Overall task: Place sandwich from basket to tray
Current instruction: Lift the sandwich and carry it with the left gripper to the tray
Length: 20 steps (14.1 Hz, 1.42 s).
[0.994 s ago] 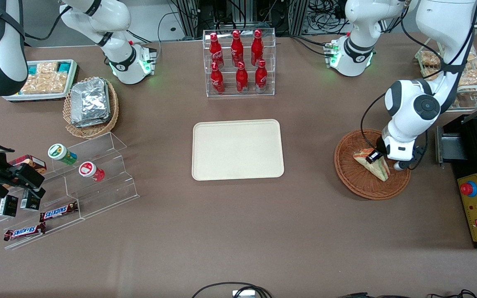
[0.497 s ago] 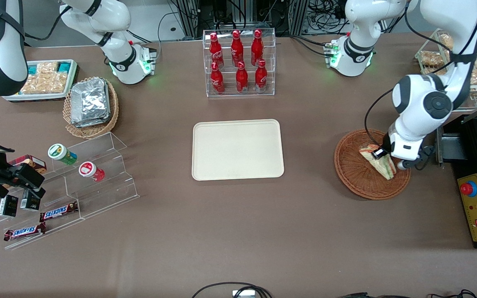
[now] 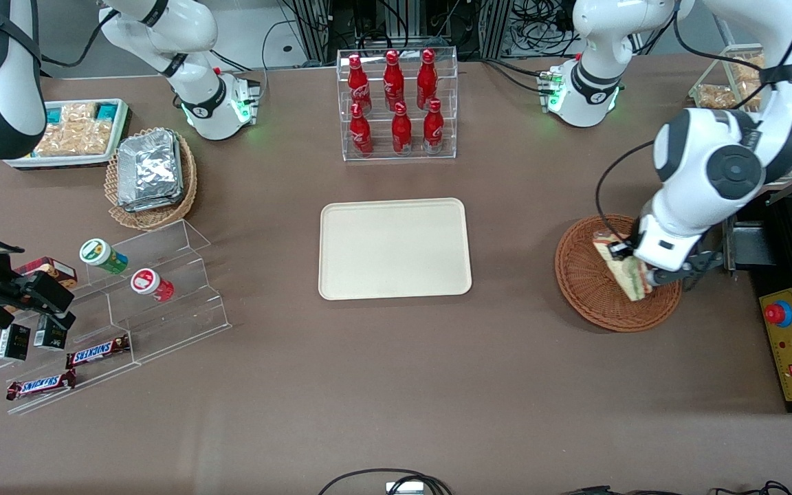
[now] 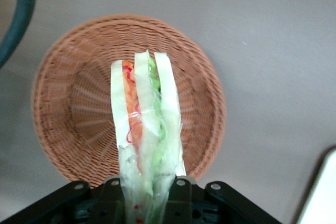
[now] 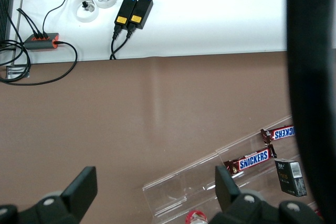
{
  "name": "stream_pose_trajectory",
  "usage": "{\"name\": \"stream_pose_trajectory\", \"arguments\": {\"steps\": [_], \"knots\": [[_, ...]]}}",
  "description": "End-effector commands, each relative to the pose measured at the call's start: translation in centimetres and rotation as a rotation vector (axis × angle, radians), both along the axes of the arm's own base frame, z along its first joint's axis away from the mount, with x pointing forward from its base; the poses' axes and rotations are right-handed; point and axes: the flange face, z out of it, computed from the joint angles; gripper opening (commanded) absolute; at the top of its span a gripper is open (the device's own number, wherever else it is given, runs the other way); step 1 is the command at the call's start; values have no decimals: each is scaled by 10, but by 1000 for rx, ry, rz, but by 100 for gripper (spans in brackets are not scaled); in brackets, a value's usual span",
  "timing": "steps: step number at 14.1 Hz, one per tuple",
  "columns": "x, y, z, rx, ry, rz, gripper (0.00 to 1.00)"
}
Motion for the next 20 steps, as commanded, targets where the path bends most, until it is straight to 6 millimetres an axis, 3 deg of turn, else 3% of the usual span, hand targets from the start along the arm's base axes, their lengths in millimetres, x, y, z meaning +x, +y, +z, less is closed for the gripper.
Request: {"name": "stream_pose_trajectory", "arguments": {"steps": [1, 3, 7, 11, 14, 16, 20], "knots": [[-3, -47, 7, 34, -14, -134, 0], [-15, -86, 9, 51, -23, -198, 0], [-41, -146, 10, 54, -28, -289, 0], [-78, -211, 8, 52, -34, -326, 0], [-106, -254, -10, 39, -3, -371, 0], [-117, -274, -30, 24, 35, -408, 0], [-120, -306, -44, -16, 63, -426, 0]]}}
